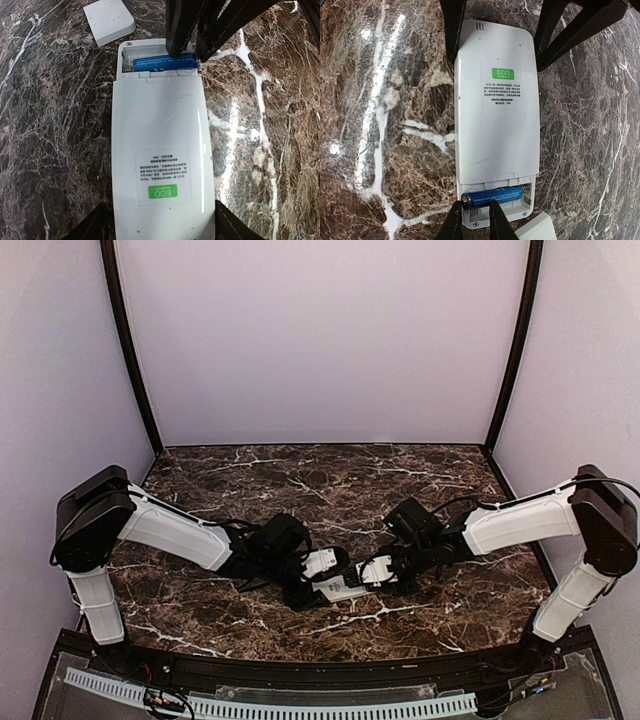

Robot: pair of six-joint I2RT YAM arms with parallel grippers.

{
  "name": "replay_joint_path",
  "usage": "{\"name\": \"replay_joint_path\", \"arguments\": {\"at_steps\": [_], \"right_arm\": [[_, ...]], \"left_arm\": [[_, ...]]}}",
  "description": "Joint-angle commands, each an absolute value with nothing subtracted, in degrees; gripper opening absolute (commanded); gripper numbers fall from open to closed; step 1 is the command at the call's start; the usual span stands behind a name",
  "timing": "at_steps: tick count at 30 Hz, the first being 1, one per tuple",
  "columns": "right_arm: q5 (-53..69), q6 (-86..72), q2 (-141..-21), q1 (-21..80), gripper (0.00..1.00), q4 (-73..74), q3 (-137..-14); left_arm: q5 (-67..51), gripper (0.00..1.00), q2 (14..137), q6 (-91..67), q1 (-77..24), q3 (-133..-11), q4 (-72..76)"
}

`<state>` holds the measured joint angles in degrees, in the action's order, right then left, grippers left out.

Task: Load the batteries into the remote control
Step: Adjust the battery in the battery compartment.

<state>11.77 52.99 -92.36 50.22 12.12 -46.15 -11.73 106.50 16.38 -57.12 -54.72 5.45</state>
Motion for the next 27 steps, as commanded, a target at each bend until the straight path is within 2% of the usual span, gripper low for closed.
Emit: {"name": "replay_joint_path", "arguments": {"at_steps": [1, 10, 17, 27], "right_arm": [[9.7, 52.9, -94.6, 49.5, 0.16, 7.8, -47.9], [10.6, 52.5, -95.1, 49.3, 0.16, 7.2, -48.7], [11.0, 52.6, -95.2, 49.3, 0.17, 6.4, -48.2], [11.3, 53.3, -94.7, 49.9, 0.18, 7.6, -48.1]], "left_arm": [[-12.3, 0.68, 107.5, 17.8, -56.7, -54.2, 1.4], [-13.0, 0.68, 107.4, 17.7, -56.4, -53.8, 1.9], [-13.7, 0.75, 106.9, 17.3, -55.9, -52.4, 4.2], [-14.6, 0.75, 106.7, 16.0, -55.2, -51.5, 6.0]]}}
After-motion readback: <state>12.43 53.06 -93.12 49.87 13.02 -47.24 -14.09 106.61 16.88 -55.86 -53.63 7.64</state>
